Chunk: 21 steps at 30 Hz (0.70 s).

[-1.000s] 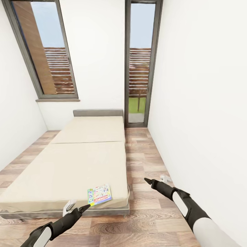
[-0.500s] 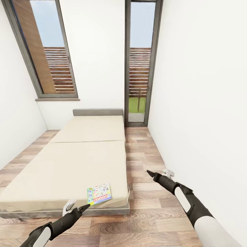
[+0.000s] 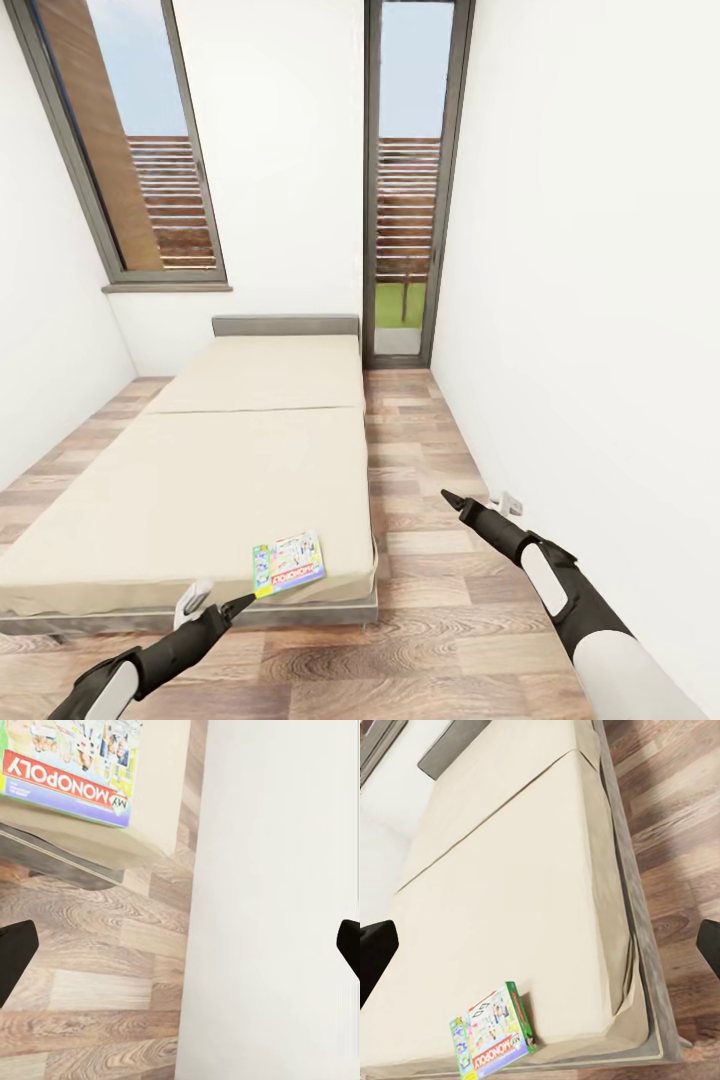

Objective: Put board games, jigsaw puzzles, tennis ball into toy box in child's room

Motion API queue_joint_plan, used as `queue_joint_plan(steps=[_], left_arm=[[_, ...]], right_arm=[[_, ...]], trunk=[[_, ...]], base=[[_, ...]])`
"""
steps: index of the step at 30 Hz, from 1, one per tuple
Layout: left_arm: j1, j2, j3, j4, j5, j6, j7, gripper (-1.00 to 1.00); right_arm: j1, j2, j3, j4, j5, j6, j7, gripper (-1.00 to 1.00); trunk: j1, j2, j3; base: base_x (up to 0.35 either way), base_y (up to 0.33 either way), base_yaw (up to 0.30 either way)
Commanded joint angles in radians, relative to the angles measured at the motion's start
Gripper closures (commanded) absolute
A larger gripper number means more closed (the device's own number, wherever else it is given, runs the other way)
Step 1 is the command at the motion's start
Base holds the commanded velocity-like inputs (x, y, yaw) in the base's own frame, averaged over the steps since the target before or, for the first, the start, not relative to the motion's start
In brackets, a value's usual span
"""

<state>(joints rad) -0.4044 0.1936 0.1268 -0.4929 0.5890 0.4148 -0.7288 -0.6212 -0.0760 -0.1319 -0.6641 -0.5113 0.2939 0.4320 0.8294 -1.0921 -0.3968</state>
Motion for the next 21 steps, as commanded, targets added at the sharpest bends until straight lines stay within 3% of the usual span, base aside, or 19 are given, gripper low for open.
queue_joint_plan(steps=[1,4,11,21], left_arm=[[-0.001,0.001,0.002,0.000,0.006,0.011,-0.007,-1.00],[-0.001,0.009,0.011,0.000,0.005,0.026,-0.039,-1.00],[-0.001,0.019,0.038,0.000,0.005,0.052,-0.075,-1.00],[-0.001,0.016,0.043,0.000,0.003,0.057,-0.082,-1.00]], right_arm=[[-0.001,0.000,-0.003,-0.001,-0.009,0.010,0.003,-1.00],[-0.001,0.000,-0.004,-0.001,-0.024,0.022,0.004,-1.00],[0.000,-0.010,-0.003,-0.001,-0.116,0.071,0.011,-1.00],[0.000,-0.005,-0.001,-0.001,-0.137,0.079,0.016,-1.00]], trunk=[[0.004,-0.008,-0.004],[0.015,-0.029,-0.014],[0.042,-0.078,-0.036],[0.081,-0.148,-0.067]], base=[[0.000,0.000,0.000],[0.000,0.000,0.000],[0.000,0.000,0.000],[0.000,0.000,0.000]])
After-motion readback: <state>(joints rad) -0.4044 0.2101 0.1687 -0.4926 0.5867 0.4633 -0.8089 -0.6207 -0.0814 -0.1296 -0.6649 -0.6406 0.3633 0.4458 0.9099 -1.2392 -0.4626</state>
